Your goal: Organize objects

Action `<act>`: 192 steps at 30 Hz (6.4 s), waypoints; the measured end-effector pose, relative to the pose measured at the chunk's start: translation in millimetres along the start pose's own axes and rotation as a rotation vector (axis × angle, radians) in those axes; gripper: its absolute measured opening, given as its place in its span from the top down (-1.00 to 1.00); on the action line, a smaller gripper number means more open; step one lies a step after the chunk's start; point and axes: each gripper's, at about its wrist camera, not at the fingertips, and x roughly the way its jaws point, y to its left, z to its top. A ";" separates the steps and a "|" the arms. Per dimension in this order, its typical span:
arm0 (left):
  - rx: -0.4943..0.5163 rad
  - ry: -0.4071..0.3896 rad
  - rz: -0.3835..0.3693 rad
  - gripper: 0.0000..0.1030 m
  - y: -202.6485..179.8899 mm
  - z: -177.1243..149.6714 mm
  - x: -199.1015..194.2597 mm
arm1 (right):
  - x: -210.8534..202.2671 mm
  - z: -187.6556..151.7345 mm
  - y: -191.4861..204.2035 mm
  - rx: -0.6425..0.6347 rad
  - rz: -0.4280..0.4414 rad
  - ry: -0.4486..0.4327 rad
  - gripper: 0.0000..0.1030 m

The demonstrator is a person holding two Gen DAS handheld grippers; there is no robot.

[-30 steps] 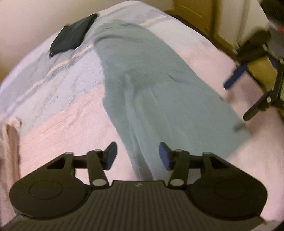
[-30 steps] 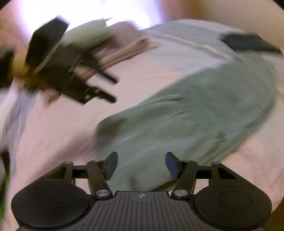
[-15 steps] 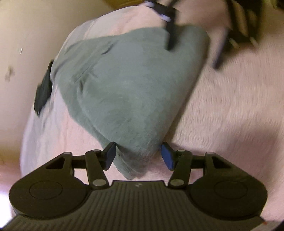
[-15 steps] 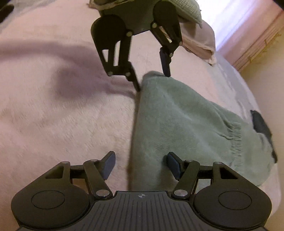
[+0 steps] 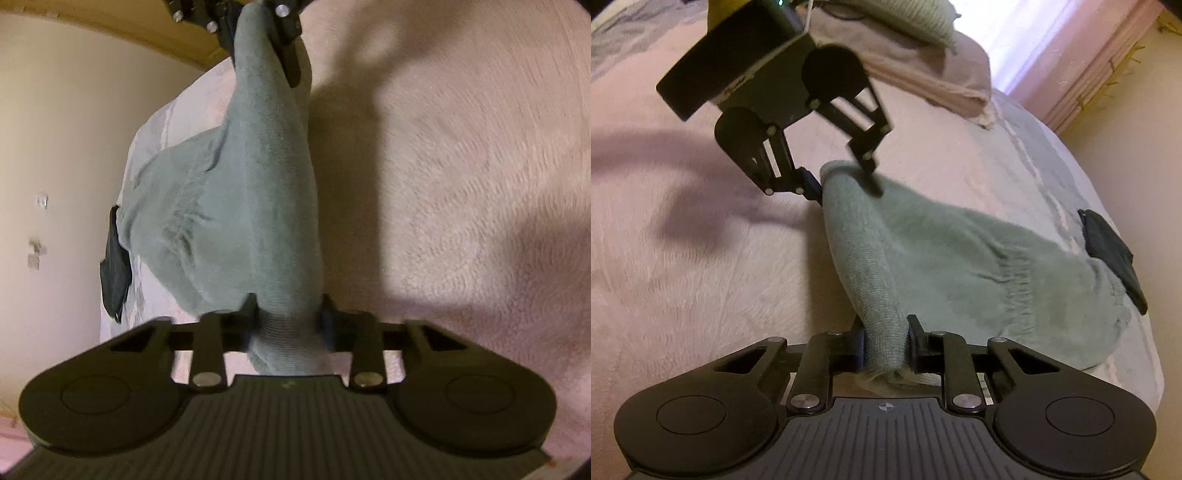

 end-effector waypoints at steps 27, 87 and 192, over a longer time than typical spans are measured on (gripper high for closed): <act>-0.556 0.152 -0.388 0.67 246.6 92.4 -54.7 | -100.8 15.7 -228.4 0.169 0.470 -0.060 0.68; -1.648 0.201 -0.509 0.72 472.7 -69.4 350.0 | 218.4 -165.0 -604.2 1.397 0.529 -0.012 0.71; -2.087 0.410 0.020 0.73 328.6 -9.8 201.2 | 157.5 -59.9 -572.7 0.361 0.454 0.042 -0.05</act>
